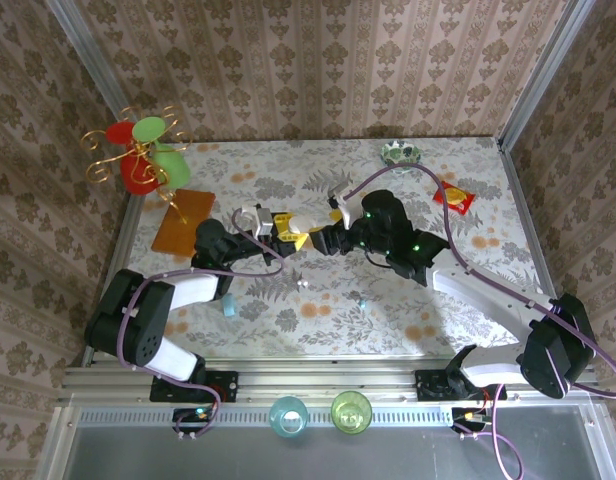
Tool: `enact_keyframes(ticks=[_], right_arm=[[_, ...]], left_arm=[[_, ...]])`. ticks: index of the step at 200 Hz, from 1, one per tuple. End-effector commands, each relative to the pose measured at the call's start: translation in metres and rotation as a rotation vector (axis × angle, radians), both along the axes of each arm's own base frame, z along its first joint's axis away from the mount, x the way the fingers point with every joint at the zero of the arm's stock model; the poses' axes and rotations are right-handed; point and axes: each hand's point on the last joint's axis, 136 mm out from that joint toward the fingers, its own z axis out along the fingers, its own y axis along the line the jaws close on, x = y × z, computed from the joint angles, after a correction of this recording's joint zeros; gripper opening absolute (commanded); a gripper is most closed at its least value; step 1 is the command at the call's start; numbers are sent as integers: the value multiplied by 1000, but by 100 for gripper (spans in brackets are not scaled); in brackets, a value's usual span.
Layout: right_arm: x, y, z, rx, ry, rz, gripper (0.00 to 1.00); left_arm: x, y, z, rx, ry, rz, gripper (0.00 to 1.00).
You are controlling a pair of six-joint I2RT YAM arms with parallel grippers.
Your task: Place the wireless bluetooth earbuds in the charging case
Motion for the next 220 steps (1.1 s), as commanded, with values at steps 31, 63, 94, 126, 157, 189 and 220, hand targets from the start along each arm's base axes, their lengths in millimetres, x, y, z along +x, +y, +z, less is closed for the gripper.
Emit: enact_keyframes(ticks=[31, 63, 94, 126, 157, 189, 220], right_arm=[[14, -11, 23, 24, -82, -24, 70], [20, -13, 32, 47, -104, -30, 70], [27, -13, 36, 56, -116, -28, 70], [6, -3, 37, 58, -154, 111, 74], [-16, 9, 32, 52, -174, 271, 80], [-20, 18, 25, 61, -156, 331, 81], [-17, 20, 14, 34, -147, 341, 81]], left_arm=[[-20, -5, 24, -26, -54, -117, 28], [-22, -6, 23, -23, -49, -125, 28], [-23, -6, 24, -24, -49, -130, 28], [-20, -5, 26, -29, -27, -124, 28], [-22, -5, 27, -28, -26, -139, 28], [-21, -7, 27, -28, -17, -146, 28], [-23, -6, 30, -31, -21, -147, 28]])
